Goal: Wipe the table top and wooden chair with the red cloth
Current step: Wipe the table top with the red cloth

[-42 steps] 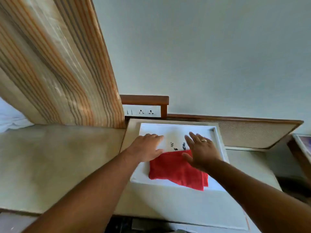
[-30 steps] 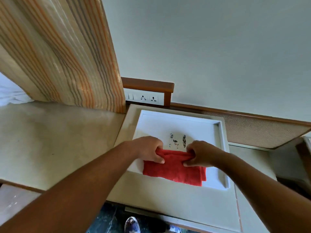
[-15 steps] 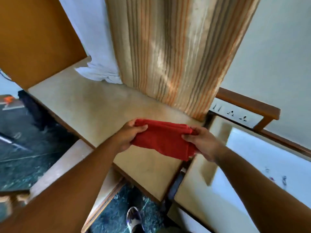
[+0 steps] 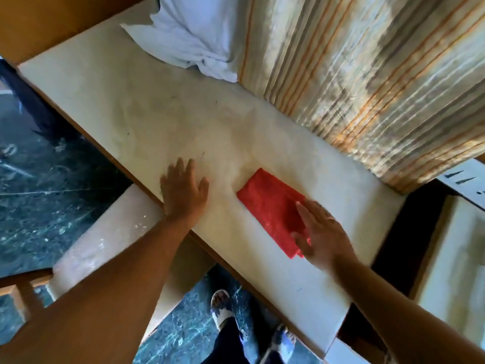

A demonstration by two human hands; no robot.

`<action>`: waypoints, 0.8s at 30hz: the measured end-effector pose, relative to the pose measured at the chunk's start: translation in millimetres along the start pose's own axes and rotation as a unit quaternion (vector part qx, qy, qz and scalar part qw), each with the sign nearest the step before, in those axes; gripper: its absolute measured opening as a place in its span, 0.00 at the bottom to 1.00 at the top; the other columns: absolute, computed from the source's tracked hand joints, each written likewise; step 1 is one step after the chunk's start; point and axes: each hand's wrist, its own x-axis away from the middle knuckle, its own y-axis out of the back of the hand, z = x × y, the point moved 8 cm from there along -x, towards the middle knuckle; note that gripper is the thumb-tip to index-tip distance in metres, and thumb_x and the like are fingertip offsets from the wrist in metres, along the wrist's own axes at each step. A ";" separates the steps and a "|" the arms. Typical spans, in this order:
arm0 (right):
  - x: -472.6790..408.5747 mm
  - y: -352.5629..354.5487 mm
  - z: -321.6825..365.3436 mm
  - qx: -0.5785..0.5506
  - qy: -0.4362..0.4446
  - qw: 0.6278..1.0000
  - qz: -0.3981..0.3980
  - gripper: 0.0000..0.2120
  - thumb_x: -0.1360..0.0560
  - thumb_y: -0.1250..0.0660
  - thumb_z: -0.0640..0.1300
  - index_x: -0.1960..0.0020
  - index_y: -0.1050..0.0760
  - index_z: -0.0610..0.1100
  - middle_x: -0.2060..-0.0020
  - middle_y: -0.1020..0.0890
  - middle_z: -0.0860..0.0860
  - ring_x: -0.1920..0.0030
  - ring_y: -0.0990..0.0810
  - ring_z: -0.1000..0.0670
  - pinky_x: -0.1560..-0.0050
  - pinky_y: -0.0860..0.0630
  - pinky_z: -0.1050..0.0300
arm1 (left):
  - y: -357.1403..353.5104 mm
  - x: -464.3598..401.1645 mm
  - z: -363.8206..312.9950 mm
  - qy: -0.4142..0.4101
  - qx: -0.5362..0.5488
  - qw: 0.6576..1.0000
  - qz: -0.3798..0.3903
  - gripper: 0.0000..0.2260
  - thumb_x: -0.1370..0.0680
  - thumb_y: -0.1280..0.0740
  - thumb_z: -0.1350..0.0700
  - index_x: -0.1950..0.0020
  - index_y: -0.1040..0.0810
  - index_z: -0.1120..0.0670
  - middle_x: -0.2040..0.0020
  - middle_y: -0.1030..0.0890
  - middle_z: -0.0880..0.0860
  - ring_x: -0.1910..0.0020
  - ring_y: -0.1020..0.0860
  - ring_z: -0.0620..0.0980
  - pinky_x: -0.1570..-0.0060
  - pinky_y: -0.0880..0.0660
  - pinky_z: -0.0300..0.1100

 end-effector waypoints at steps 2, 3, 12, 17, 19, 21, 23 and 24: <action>-17.7 -14.5 22.4 0.053 0.092 0.994 0.026 0.33 0.24 0.39 0.58 0.23 0.40 0.45 0.24 0.36 0.42 0.26 0.37 0.38 0.27 0.39 0.42 | -16.6 -7.5 23.0 0.032 -0.065 0.997 0.023 0.33 0.20 0.42 0.40 0.20 0.43 0.57 0.21 0.42 0.63 0.22 0.44 0.64 0.25 0.48 0.62; -29.3 -20.9 30.2 0.077 0.118 0.990 0.033 0.33 0.23 0.41 0.59 0.22 0.43 0.47 0.23 0.39 0.42 0.25 0.39 0.38 0.26 0.42 0.43 | -22.1 -11.3 26.5 0.034 -0.075 0.996 0.023 0.34 0.21 0.44 0.39 0.20 0.45 0.56 0.20 0.43 0.63 0.21 0.46 0.64 0.25 0.49 0.62; -209.4 -7.3 5.0 0.143 0.112 0.983 0.011 0.33 0.25 0.49 0.56 0.22 0.45 0.47 0.23 0.42 0.39 0.24 0.47 0.35 0.25 0.46 0.39 | -29.5 -20.6 31.1 0.023 -0.097 0.995 -0.002 0.34 0.22 0.47 0.36 0.19 0.46 0.51 0.20 0.45 0.63 0.21 0.46 0.63 0.25 0.49 0.62; -218.3 -20.8 47.4 0.168 0.041 0.984 -0.036 0.31 0.21 0.55 0.58 0.21 0.52 0.47 0.23 0.44 0.38 0.23 0.49 0.35 0.24 0.53 0.39 | -29.9 -21.0 33.5 0.026 -0.105 0.994 0.006 0.35 0.22 0.49 0.36 0.19 0.47 0.51 0.19 0.46 0.63 0.21 0.47 0.63 0.25 0.51 0.61; -131.2 -56.0 79.7 0.169 0.203 0.964 0.027 0.32 0.22 0.53 0.59 0.21 0.53 0.48 0.23 0.44 0.38 0.23 0.50 0.35 0.25 0.51 0.36 | -28.0 -18.8 32.1 0.031 -0.100 0.994 0.001 0.35 0.23 0.48 0.37 0.19 0.45 0.52 0.19 0.46 0.63 0.21 0.46 0.63 0.25 0.51 0.61; -38.8 -70.3 69.3 0.116 0.279 0.950 0.084 0.32 0.24 0.44 0.57 0.21 0.47 0.52 0.22 0.43 0.42 0.23 0.47 0.37 0.26 0.46 0.37 | -27.5 -17.8 30.9 0.036 -0.098 0.995 0.004 0.35 0.23 0.48 0.37 0.19 0.45 0.51 0.19 0.45 0.63 0.21 0.46 0.63 0.25 0.51 0.61; -24.8 -51.2 29.3 0.124 0.302 0.944 0.042 0.30 0.24 0.40 0.52 0.23 0.39 0.50 0.23 0.39 0.42 0.24 0.42 0.37 0.28 0.40 0.38 | -28.3 -18.1 29.6 0.037 -0.101 0.994 0.010 0.35 0.23 0.50 0.36 0.19 0.46 0.51 0.19 0.46 0.62 0.21 0.47 0.62 0.25 0.52 0.61; -43.2 -39.0 10.8 0.141 0.279 0.950 0.023 0.28 0.23 0.39 0.50 0.24 0.37 0.47 0.25 0.37 0.40 0.25 0.42 0.36 0.29 0.38 0.38 | -27.8 -18.6 30.2 0.038 -0.106 0.994 0.013 0.35 0.23 0.51 0.36 0.19 0.47 0.51 0.19 0.47 0.62 0.20 0.48 0.62 0.25 0.52 0.61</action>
